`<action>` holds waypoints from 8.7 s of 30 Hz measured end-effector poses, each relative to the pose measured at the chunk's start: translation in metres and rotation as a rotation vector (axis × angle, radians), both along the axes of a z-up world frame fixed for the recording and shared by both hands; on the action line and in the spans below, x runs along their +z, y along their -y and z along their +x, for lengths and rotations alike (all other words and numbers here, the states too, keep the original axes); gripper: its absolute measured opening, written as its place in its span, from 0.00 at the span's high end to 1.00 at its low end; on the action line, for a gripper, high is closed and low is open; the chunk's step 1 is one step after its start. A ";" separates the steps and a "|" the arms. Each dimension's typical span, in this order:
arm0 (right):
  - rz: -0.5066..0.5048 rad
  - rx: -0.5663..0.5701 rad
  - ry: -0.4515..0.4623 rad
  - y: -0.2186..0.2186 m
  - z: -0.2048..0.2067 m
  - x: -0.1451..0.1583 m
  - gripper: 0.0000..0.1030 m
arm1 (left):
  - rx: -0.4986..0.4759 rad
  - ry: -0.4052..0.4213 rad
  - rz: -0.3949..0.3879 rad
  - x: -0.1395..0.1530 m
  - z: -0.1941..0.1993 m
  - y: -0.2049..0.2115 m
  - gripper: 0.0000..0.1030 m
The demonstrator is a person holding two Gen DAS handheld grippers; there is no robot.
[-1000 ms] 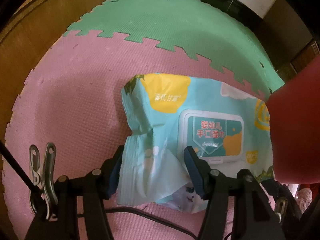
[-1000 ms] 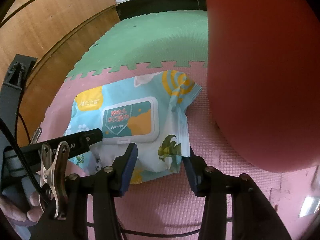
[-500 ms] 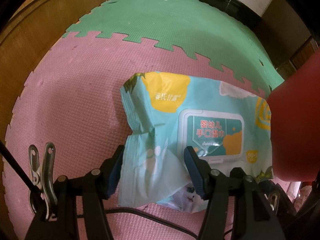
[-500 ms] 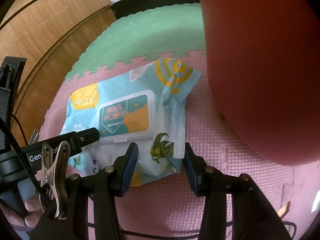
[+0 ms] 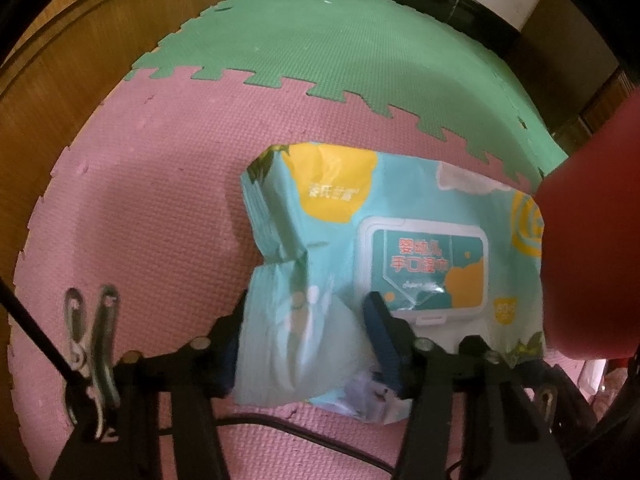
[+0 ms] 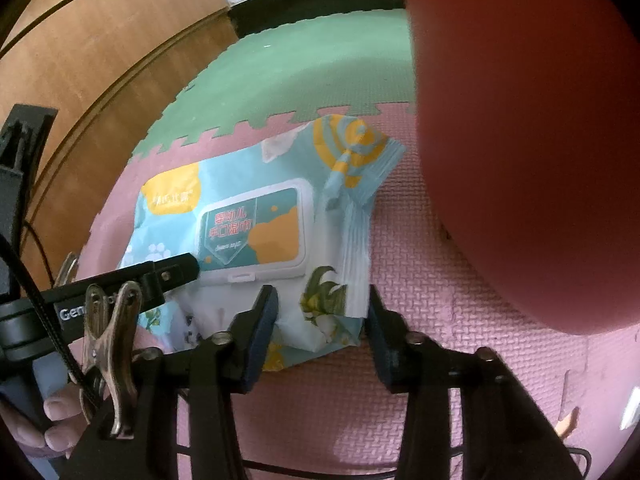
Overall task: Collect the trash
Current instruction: 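Lower both tools onto the wet-wipes pack edge and close, then lift the wet-wipes pack with both tools and carry it toward the bucket, then open both tools over the red bucket to drop the wet-wipes pack, then move both open tools away from the bucket toward the paper towel and bottle, then lower the left tool onto the white paper towel roll and close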
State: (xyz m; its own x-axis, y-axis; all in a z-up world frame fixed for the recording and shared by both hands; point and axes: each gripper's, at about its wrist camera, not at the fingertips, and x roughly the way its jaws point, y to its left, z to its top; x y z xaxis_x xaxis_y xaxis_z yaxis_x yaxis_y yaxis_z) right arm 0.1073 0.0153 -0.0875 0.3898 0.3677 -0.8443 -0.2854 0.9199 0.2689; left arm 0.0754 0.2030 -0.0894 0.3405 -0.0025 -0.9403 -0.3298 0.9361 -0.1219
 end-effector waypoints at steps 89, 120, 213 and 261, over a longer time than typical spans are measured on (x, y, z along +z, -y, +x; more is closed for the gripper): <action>-0.021 -0.152 0.485 0.216 -0.030 0.234 0.67 | -0.273 0.563 -0.049 0.236 0.006 0.210 0.67; -0.253 0.046 0.210 0.150 0.033 0.234 0.51 | -0.256 0.639 -0.178 0.250 -0.020 0.152 0.49; 0.048 -0.050 0.149 0.268 -0.090 0.240 0.30 | -0.433 0.407 -0.058 0.227 -0.136 0.262 0.50; 0.006 -0.262 -0.003 0.423 -0.070 0.047 0.31 | -0.765 0.133 0.142 0.035 -0.047 0.468 0.50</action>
State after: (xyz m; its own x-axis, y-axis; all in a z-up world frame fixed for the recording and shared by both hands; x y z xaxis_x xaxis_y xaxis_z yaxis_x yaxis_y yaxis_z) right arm 0.0369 -0.4075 -0.0401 0.4698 0.2597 -0.8437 -0.0364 0.9606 0.2754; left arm 0.0288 -0.2652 -0.0544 0.4023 -0.1647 -0.9006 0.4215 0.9066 0.0225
